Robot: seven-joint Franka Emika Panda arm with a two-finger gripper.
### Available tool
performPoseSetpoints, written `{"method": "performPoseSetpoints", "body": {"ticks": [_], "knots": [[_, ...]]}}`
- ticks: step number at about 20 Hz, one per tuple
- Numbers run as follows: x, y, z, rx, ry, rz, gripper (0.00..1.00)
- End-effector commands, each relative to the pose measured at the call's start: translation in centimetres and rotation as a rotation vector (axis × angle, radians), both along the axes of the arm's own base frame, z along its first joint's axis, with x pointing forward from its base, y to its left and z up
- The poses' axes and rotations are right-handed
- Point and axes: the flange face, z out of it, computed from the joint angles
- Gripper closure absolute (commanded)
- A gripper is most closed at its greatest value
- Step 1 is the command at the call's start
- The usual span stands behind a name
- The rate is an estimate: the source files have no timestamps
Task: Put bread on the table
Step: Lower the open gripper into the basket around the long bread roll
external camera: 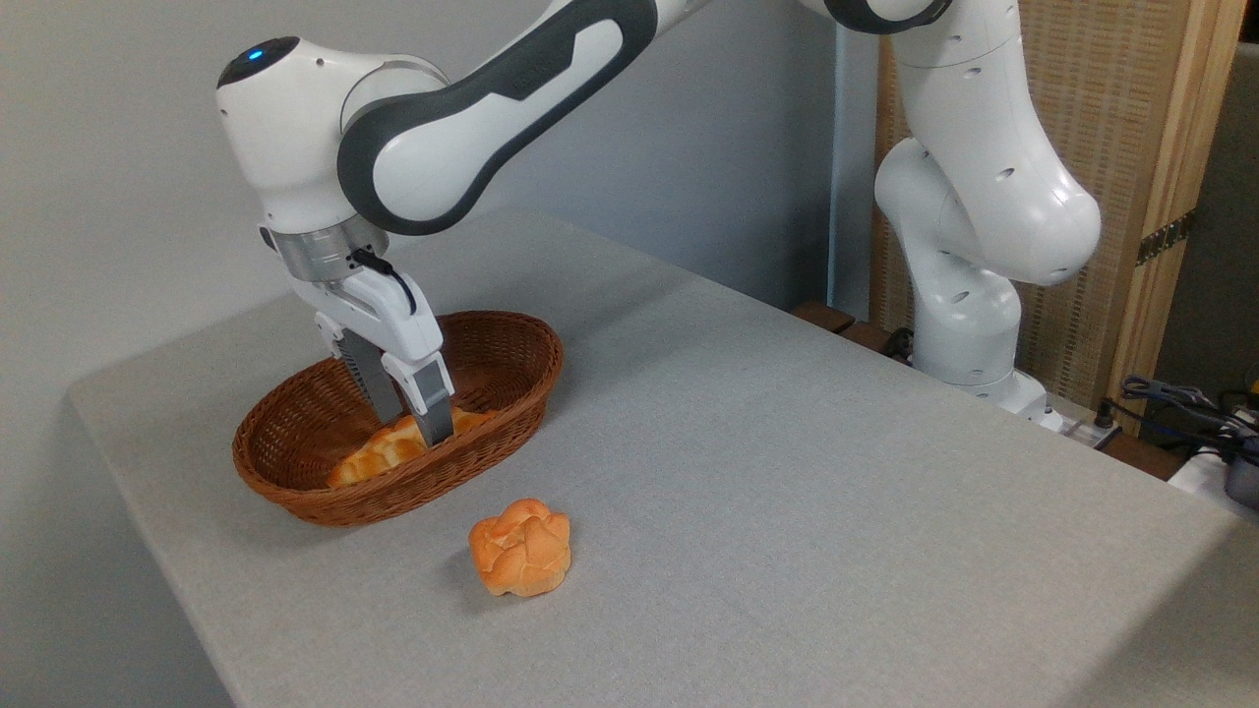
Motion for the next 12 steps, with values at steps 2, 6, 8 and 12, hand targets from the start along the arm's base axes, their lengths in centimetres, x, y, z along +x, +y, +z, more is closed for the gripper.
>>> {"method": "performPoseSetpoints", "body": {"ticks": [2, 6, 8, 12], "knots": [[0.19, -1.67, -1.25, 0.014, -0.037, -0.037, 0.00], [0.18, -1.75, -1.24, 0.029, -0.047, -0.053, 0.47], [0.16, -1.73, -1.16, 0.030, -0.048, -0.060, 0.74], [0.14, -1.79, -1.24, 0.032, -0.047, -0.070, 0.74]]}}
